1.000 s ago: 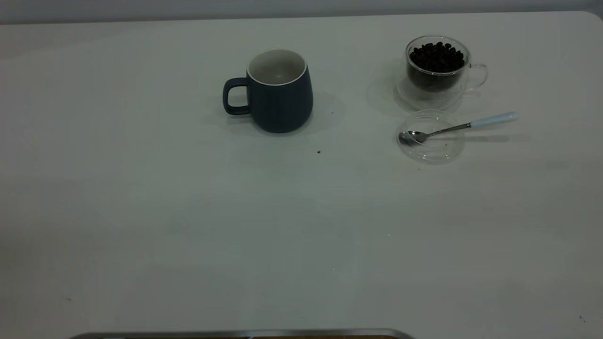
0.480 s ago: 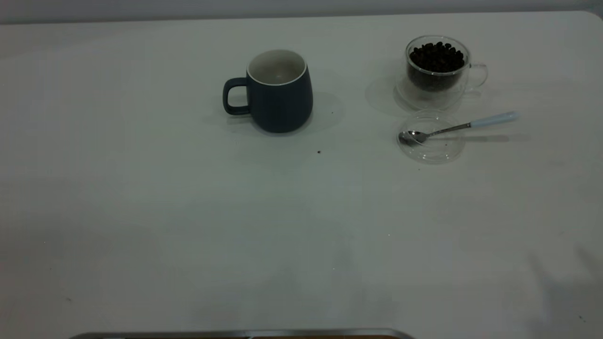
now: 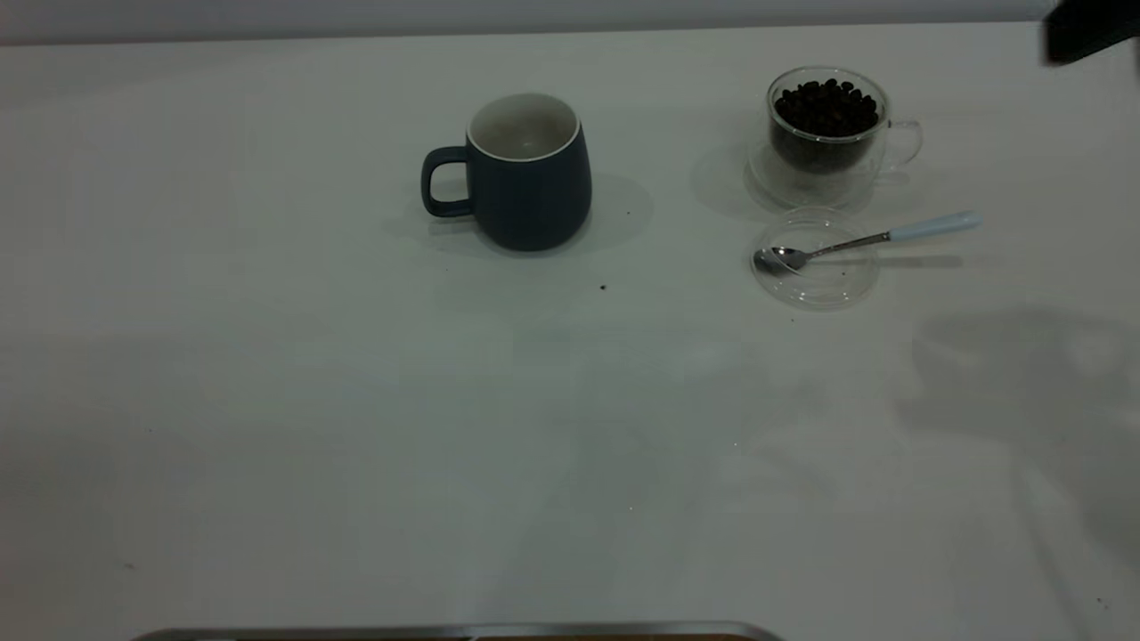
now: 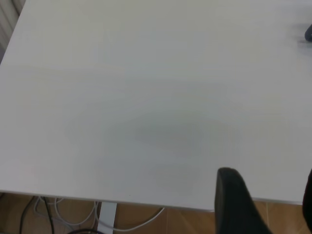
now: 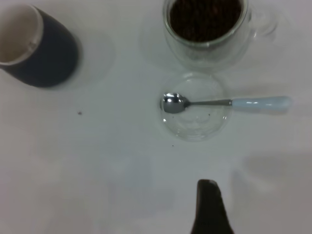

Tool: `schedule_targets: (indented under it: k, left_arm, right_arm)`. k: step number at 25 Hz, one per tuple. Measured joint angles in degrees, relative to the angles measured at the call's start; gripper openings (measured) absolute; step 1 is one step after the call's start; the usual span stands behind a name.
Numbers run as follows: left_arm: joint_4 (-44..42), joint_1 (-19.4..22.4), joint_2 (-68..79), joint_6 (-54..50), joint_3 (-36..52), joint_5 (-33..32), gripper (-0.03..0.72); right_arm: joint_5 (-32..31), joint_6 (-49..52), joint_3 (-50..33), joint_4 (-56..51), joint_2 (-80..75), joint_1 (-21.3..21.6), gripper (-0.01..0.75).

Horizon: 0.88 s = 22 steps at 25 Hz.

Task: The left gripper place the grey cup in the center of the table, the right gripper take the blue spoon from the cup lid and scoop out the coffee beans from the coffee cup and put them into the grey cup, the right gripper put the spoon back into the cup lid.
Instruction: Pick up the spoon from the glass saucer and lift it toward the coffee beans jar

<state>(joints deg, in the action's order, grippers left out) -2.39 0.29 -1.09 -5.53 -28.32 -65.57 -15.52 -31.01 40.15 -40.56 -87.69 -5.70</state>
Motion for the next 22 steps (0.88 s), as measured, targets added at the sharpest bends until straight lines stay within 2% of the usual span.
schedule_targets:
  k: [4,13,22]
  left_arm:
    - [0.0,0.0,0.0,0.0,0.0,0.0,0.408]
    - [0.0,0.0,0.0,0.0,0.0,0.0,0.408]
    - [0.0,0.0,0.0,0.0,0.0,0.0,0.408]
  right_arm:
    - [-1.9,-3.6,7.6,-1.1,-11.8,1.9,0.555]
    - [-14.6,-11.2,25.3,-3.5,-31.2,13.5,0.555]
    - [-27.0,-25.1,33.2,-18.5,-42.8,20.3,0.543]
